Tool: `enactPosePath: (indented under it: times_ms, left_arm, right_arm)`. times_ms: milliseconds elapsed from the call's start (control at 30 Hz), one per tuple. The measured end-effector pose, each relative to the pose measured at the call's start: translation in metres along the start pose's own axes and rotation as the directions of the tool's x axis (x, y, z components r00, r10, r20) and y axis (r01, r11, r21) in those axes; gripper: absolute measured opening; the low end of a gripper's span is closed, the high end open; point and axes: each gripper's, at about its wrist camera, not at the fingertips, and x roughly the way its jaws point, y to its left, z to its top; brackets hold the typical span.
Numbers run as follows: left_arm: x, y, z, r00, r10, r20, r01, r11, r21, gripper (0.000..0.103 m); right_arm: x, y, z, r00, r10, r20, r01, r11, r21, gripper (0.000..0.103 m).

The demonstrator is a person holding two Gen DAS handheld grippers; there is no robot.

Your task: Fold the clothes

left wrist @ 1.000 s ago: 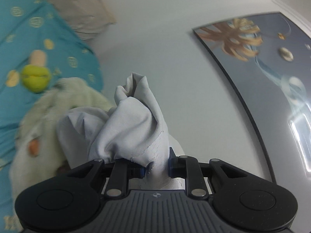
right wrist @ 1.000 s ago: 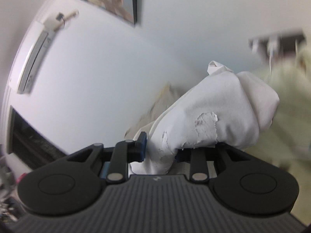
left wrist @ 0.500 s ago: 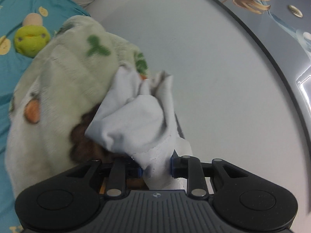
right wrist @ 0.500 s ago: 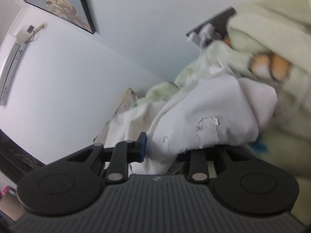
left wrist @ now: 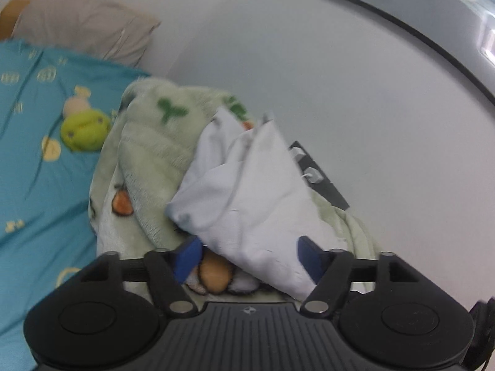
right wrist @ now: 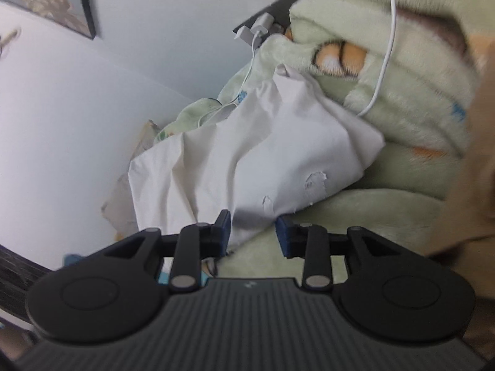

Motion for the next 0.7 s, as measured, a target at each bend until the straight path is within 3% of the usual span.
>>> enactPosePath:
  times_ms: [100, 167, 267, 333, 400, 433, 467, 700]
  left_arm:
    - [-0.031, -0.035, 0.001, 0.999, 0.019, 0.033, -0.022, 0.993, 0.112, 0.086]
    - [-0.051, -0.058, 0.0, 0.996, 0.038, 0.076, -0.051, 0.982, 0.18, 0.101]
    - [-0.084, -0.091, -0.004, 0.985, 0.071, 0.156, -0.113, 0.953, 0.28, 0.103]
    - [-0.108, -0.107, -0.008, 0.976, 0.09, 0.2, -0.155, 0.929, 0.335, 0.103]
    - [-0.129, -0.117, -0.018, 0.965, 0.095, 0.243, -0.183, 0.91, 0.373, 0.103]
    - [-0.137, -0.119, -0.022, 0.961, 0.096, 0.259, -0.195, 0.901, 0.388, 0.103]
    - [-0.145, -0.122, -0.026, 0.957, 0.099, 0.274, -0.207, 0.894, 0.399, 0.103]
    - [-0.196, -0.13, -0.058, 0.918, 0.107, 0.382, -0.281, 0.854, 0.437, 0.103]
  right_arm:
    - [-0.031, 0.016, -0.002, 1.0, -0.024, 0.014, 0.026, 0.996, -0.086, 0.035]
    - [-0.054, 0.029, -0.006, 0.999, -0.02, 0.039, 0.026, 0.989, -0.146, 0.035]
    - [-0.092, 0.049, -0.012, 0.996, 0.004, 0.087, 0.017, 0.971, -0.238, 0.035]
    - [-0.114, 0.06, -0.018, 0.993, 0.022, 0.115, 0.012, 0.957, -0.29, 0.043]
    - [-0.133, 0.068, -0.025, 0.988, 0.057, 0.146, -0.005, 0.943, -0.332, 0.065]
    - [-0.142, 0.07, -0.03, 0.983, 0.075, 0.169, -0.011, 0.937, -0.35, 0.082]
    - [-0.15, 0.073, -0.035, 0.977, 0.089, 0.193, -0.011, 0.929, -0.37, 0.092]
    - [-0.177, 0.082, -0.079, 0.947, 0.132, 0.294, 0.051, 0.838, -0.543, 0.09]
